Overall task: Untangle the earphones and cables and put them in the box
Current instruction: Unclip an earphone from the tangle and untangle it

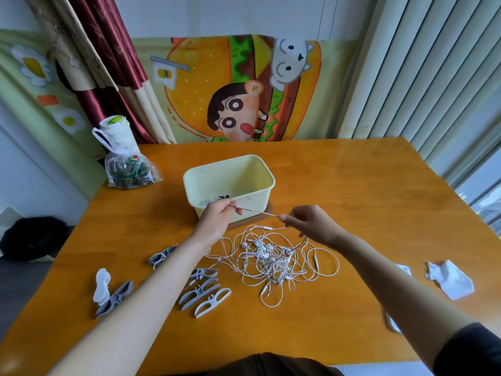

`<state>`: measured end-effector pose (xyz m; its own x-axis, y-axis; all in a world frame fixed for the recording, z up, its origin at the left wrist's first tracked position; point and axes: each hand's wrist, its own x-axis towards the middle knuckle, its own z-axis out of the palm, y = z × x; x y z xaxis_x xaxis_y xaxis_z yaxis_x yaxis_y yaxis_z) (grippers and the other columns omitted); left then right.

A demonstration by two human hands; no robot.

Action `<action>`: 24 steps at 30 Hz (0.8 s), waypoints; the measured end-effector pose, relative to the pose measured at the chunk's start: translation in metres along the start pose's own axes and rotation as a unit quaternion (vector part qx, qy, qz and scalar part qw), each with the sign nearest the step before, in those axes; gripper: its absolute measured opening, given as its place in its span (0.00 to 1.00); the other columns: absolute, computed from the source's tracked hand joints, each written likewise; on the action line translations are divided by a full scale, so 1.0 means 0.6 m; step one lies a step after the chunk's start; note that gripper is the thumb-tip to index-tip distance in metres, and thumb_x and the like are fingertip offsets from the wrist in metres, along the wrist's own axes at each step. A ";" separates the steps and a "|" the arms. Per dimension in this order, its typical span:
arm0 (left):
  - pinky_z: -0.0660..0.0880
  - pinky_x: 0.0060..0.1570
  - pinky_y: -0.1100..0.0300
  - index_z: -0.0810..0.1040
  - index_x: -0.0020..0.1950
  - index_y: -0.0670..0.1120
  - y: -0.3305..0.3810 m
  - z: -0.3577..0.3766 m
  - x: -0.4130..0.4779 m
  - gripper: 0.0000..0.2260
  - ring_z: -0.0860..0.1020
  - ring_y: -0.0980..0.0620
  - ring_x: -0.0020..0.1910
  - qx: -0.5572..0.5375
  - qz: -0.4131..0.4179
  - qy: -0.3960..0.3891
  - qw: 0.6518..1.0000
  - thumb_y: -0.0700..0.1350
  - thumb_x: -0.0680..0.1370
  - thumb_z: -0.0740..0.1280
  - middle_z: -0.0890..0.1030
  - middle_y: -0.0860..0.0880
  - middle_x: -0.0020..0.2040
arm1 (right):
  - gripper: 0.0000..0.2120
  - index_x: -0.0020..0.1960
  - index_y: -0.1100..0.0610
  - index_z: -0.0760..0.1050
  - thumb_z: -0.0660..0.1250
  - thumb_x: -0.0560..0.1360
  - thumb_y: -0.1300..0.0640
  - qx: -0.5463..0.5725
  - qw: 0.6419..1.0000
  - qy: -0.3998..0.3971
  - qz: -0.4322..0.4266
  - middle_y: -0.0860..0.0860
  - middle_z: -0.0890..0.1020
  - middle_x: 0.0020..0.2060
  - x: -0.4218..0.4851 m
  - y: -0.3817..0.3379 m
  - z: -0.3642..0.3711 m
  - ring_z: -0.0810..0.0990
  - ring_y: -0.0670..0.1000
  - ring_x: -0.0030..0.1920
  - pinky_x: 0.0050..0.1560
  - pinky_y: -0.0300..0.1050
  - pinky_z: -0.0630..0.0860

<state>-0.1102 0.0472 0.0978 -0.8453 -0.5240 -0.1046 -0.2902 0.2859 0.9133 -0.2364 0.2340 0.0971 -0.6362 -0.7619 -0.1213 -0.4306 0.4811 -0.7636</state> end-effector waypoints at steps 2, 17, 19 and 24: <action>0.57 0.24 0.65 0.75 0.40 0.45 0.001 -0.003 0.004 0.15 0.60 0.56 0.27 -0.044 -0.040 0.023 0.998 0.39 0.83 0.54 0.64 0.51 0.31 | 0.14 0.35 0.53 0.75 0.65 0.75 0.46 -0.005 1.000 -0.015 0.012 0.48 0.76 0.28 0.002 0.012 0.000 0.73 0.45 0.30 0.33 0.38 0.70; 0.56 0.27 0.63 0.76 0.46 0.42 -0.015 -0.013 0.013 0.11 0.58 0.55 0.27 -0.148 -0.117 0.074 0.979 0.42 0.83 0.56 0.61 0.51 0.30 | 0.10 0.40 0.53 0.79 0.70 0.73 0.47 -0.060 0.957 0.275 -0.066 0.43 0.71 0.28 0.028 -0.081 -0.123 0.68 0.42 0.29 0.28 0.34 0.62; 0.61 0.31 0.62 0.78 0.54 0.43 -0.003 -0.011 0.015 0.08 0.63 0.56 0.29 -0.118 -0.090 0.072 0.986 0.42 0.82 0.59 0.66 0.51 0.32 | 0.08 0.42 0.50 0.78 0.69 0.72 0.45 -0.085 0.939 0.315 -0.108 0.43 0.74 0.31 0.029 -0.124 -0.141 0.70 0.40 0.31 0.30 0.34 0.64; 0.67 0.37 0.64 0.64 0.68 0.60 0.025 -0.001 0.000 0.25 0.68 0.54 0.37 -0.078 0.009 -0.010 0.997 0.38 0.77 0.67 0.67 0.48 0.37 | 0.11 0.46 0.53 0.81 0.68 0.73 0.46 -0.190 0.943 0.253 -0.103 0.45 0.75 0.34 0.027 -0.144 -0.096 0.71 0.44 0.32 0.28 0.34 0.62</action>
<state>-0.1141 0.0510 0.1118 -0.8589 -0.5036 -0.0937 -0.2026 0.1660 0.9651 -0.2465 0.2050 0.1977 -0.6970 -0.5979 0.3959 -0.7152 0.5396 -0.4443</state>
